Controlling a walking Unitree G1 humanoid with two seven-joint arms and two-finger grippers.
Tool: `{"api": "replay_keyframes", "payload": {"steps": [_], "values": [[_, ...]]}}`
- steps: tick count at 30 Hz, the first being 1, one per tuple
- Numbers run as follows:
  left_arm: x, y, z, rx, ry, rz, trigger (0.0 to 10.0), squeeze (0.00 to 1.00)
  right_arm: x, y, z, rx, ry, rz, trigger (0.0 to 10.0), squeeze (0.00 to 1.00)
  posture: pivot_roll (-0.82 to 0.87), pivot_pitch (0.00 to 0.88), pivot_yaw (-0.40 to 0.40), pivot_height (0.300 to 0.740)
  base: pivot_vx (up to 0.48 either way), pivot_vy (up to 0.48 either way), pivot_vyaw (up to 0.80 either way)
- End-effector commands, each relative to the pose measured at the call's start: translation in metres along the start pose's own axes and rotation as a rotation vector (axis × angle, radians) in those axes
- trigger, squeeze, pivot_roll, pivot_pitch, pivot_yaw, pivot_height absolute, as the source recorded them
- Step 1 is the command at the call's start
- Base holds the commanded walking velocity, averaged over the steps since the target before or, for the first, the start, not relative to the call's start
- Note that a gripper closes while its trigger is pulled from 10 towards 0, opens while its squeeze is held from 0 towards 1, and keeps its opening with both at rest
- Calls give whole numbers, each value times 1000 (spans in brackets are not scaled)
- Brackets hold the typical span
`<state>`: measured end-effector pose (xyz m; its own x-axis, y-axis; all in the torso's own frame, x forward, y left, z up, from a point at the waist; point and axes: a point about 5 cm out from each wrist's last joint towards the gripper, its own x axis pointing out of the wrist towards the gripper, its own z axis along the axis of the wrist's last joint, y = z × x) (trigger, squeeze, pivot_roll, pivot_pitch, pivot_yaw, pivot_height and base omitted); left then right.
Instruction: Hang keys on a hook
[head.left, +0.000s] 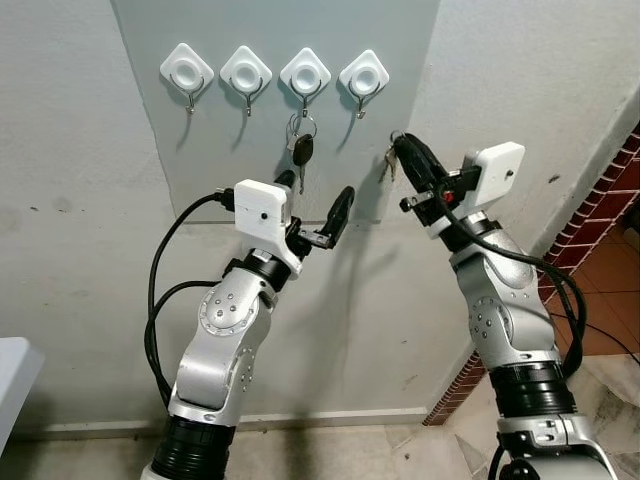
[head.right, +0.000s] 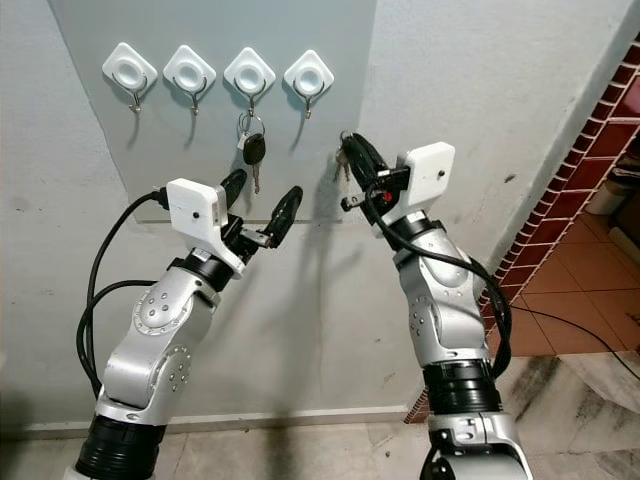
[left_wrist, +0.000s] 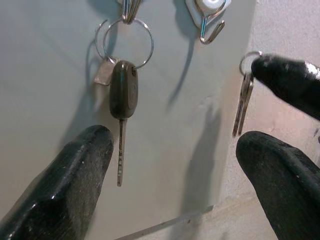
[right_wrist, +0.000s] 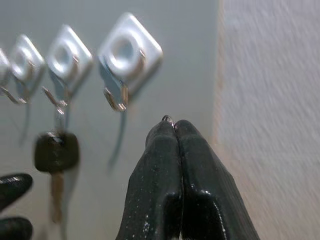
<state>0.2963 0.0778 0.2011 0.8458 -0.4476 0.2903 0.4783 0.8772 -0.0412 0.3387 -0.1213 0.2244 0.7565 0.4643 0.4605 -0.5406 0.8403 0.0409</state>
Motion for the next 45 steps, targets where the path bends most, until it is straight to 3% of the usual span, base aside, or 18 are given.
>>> {"api": "replay_keyframes", "payload": {"steps": [1, 17, 33, 37, 39, 45], "values": [[0, -1, 7, 2, -22, -8, 10000, 0, 5, -1, 6, 20, -27, 12, 10000, 0, -42, 0, -48, 740, 0, 0, 0], [0, -1, 10, -8, -23, -7, 10000, 0, 19, 9, 15, 74, -64, 112, 10000, 0, -36, 3, -46, 740, 0, 0, 0], [-1, -2, 10, -23, -22, -1, 10000, 0, 20, 13, 12, 72, -39, 154, 10000, 0, -37, 8, -47, 740, 0, 0, 0], [-1, -3, 10, -28, -21, -2, 10000, 0, 20, 13, 11, 58, -32, 167, 10000, 0, -38, 7, -46, 740, 0, 0, 0], [-1, -3, 10, -33, -20, -2, 10000, 0, 19, 13, 11, -3, -18, 185, 10000, 0, -38, 8, -46, 740, 0, 0, 0], [-1, -3, 10, -41, -18, 1, 10000, 0, 19, 12, 11, -70, -10, 190, 10000, 0, -36, 6, -50, 740, 0, 0, 0]]}}
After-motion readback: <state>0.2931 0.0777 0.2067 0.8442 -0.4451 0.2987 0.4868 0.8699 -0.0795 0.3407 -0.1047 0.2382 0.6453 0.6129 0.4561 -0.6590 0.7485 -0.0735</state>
